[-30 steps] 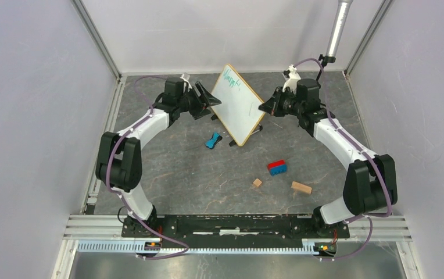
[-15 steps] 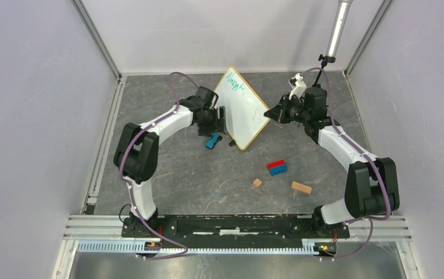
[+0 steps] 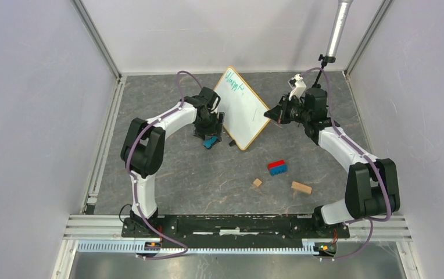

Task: Erase the whiteboard

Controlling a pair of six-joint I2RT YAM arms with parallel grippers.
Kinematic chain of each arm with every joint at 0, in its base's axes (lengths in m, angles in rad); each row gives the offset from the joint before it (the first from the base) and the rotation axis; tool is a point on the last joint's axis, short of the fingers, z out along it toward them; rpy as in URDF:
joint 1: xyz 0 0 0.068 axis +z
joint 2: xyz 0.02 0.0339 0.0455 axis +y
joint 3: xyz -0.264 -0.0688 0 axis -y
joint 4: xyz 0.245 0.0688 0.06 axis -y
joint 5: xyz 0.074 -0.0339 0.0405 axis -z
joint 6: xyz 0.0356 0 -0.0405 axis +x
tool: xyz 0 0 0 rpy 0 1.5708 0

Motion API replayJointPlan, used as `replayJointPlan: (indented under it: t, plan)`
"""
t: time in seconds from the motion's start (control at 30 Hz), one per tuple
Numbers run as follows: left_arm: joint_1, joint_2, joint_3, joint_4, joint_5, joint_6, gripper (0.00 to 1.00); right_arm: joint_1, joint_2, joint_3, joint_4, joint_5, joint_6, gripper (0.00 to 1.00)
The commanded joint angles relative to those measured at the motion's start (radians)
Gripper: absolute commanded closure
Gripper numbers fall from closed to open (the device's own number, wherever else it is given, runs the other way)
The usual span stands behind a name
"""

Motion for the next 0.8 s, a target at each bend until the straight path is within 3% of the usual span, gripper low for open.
replayJointPlan:
  t: [0.0, 0.2, 0.33, 0.6, 0.77]
  plan:
    - [0.003, 0.027, 0.072, -0.037, 0.033, 0.085, 0.22, 0.004, -0.010, 0.003, 0.035, -0.022, -0.054, 0.91]
    - [0.003, 0.038, 0.075, -0.058, 0.034, 0.104, 0.20, 0.004, -0.012, 0.013, 0.022, -0.010, -0.072, 0.78]
    - [0.000, 0.057, 0.075, -0.059, 0.037, 0.106, 0.28, 0.004, -0.002, 0.025, 0.009, -0.006, -0.077, 0.71]
    - [0.000, 0.043, 0.038, -0.045, 0.040, 0.097, 0.30, 0.003, 0.004, 0.034, -0.006, 0.016, -0.090, 0.64]
    - [0.000, 0.031, 0.030, -0.043, 0.029, 0.089, 0.45, 0.004, 0.019, 0.036, -0.010, 0.033, -0.093, 0.63]
